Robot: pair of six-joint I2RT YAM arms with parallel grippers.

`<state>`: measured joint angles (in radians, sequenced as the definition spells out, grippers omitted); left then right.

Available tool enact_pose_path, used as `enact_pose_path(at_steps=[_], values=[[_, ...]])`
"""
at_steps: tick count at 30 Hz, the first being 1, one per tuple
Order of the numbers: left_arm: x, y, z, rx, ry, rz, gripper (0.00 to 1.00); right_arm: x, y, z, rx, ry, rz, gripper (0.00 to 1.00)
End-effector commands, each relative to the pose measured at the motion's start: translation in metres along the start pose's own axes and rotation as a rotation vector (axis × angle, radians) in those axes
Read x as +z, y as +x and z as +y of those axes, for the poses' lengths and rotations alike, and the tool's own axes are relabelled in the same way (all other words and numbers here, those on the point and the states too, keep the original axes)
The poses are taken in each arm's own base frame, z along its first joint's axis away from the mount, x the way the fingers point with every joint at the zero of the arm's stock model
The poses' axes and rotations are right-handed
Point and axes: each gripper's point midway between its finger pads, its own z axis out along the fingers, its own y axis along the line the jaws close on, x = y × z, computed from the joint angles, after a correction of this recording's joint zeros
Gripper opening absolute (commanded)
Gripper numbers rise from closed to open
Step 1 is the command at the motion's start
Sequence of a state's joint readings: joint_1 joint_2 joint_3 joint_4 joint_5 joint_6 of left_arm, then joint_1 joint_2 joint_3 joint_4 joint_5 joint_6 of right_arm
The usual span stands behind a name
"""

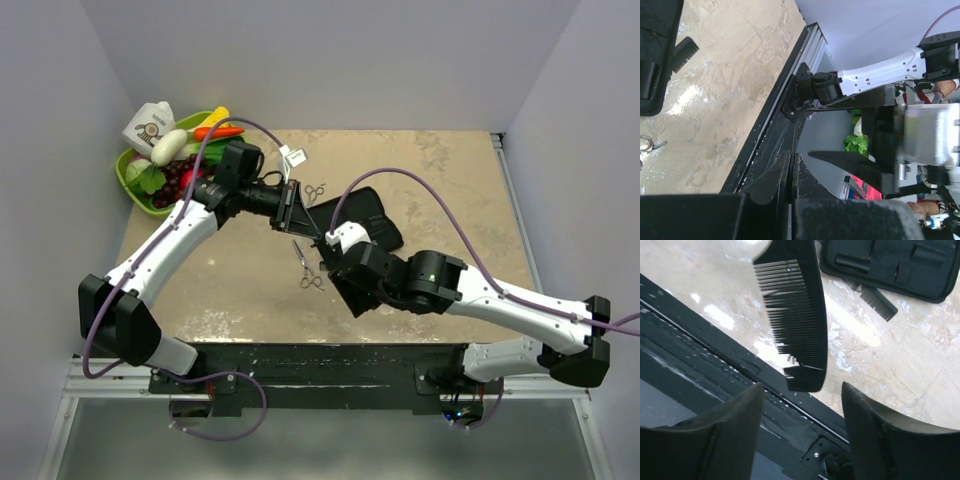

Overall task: Sort the hair-cutting tools
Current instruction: Pick up the comb at the center of the board.

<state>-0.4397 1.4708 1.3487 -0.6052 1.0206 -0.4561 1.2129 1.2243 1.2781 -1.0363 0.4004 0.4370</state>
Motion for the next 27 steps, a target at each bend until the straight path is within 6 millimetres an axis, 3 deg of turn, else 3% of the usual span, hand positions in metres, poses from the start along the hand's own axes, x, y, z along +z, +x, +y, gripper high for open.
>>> enact_pose_path(at_steps=[1,5,9,13,16,17,21,23,25,26,27], values=[[-0.01,-0.022,-0.031,0.074,0.033,-0.088,0.0,-0.045,-0.043,0.004,0.091,-0.1,-0.163,0.7],[-0.014,-0.037,-0.048,0.108,0.069,-0.149,0.0,-0.069,-0.058,0.003,0.153,-0.144,-0.226,0.75],[-0.025,-0.054,-0.077,0.147,0.143,-0.226,0.0,-0.108,-0.088,-0.008,0.316,-0.195,-0.386,0.82],[-0.053,-0.073,-0.129,0.298,0.307,-0.388,0.0,-0.122,-0.111,-0.025,0.396,-0.21,-0.488,0.83],[-0.068,-0.082,-0.145,0.325,0.355,-0.456,0.0,-0.125,-0.133,-0.041,0.439,-0.216,-0.572,0.84],[-0.071,-0.088,-0.145,0.327,0.348,-0.489,0.0,-0.121,-0.14,-0.06,0.473,-0.173,-0.593,0.84],[-0.083,-0.096,-0.144,0.363,0.336,-0.571,0.0,-0.115,-0.172,-0.093,0.508,-0.123,-0.693,0.83],[-0.083,-0.096,-0.131,0.346,0.326,-0.582,0.0,-0.111,-0.193,-0.107,0.525,-0.105,-0.742,0.83],[-0.082,-0.096,-0.117,0.331,0.315,-0.588,0.0,-0.123,-0.214,-0.116,0.526,-0.101,-0.809,0.83],[-0.085,-0.097,-0.11,0.326,0.302,-0.599,0.0,-0.119,-0.221,-0.125,0.527,-0.088,-0.814,0.83],[-0.085,-0.096,-0.106,0.314,0.304,-0.601,0.0,-0.131,-0.231,-0.129,0.518,-0.091,-0.85,0.83]])
